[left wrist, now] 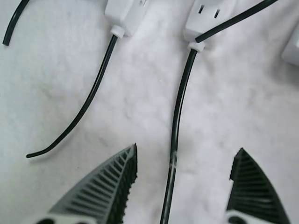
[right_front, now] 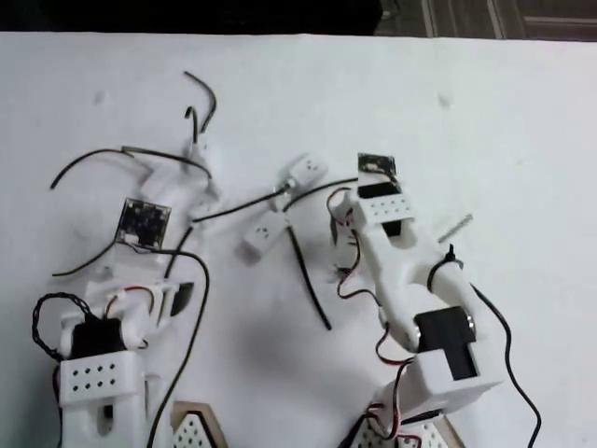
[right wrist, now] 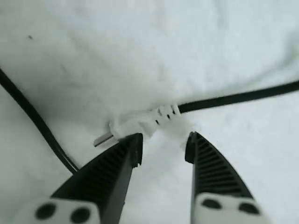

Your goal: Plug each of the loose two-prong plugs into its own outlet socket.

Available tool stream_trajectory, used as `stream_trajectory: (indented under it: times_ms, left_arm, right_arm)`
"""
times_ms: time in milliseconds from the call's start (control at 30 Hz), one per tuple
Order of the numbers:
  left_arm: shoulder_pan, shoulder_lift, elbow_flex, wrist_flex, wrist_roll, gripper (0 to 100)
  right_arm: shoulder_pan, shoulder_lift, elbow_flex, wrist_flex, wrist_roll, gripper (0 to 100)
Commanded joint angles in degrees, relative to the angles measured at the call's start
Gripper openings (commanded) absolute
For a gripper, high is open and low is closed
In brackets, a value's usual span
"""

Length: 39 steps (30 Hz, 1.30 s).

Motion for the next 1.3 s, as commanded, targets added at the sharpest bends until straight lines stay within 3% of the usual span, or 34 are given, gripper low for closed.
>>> stream_trajectory:
  times_ms: [0, 467, 767, 867, 1100, 1267]
  left_arm:
    - [-0.4, -0.8, -0.2, -1.0, 0.2, 32]
    - [-0.4, -0.8, -0.2, -0.9, 0.2, 32]
    - [-0.4, -0.8, -0.2, -0.9, 0.2, 32]
    - [-0.4, -0.8, -0.2, -0.9, 0.2, 32]
    - [-0.4, -0.8, -0.2, -0.9, 0.2, 32]
    - [-0.4, -0.8, -0.2, -0.9, 0.2, 32]
  right_arm:
    - [-1.7, 0.1, -3.5, -1.8, -1.7, 13.6]
    - [-4.7, -0.5, -4.2, -1.2, -3.6, 13.8]
    - [-0.8, -0.4, -14.7, 13.8, -4.3, 13.8]
    - [1.5, 0.1, -16.7, 15.2, -8.8, 13.9]
    - [-0.5, 2.2, -14.9, 14.8, -11.3, 32.4]
    - [-2.9, 11.2, -16.9, 13.1, -17.5, 34.8]
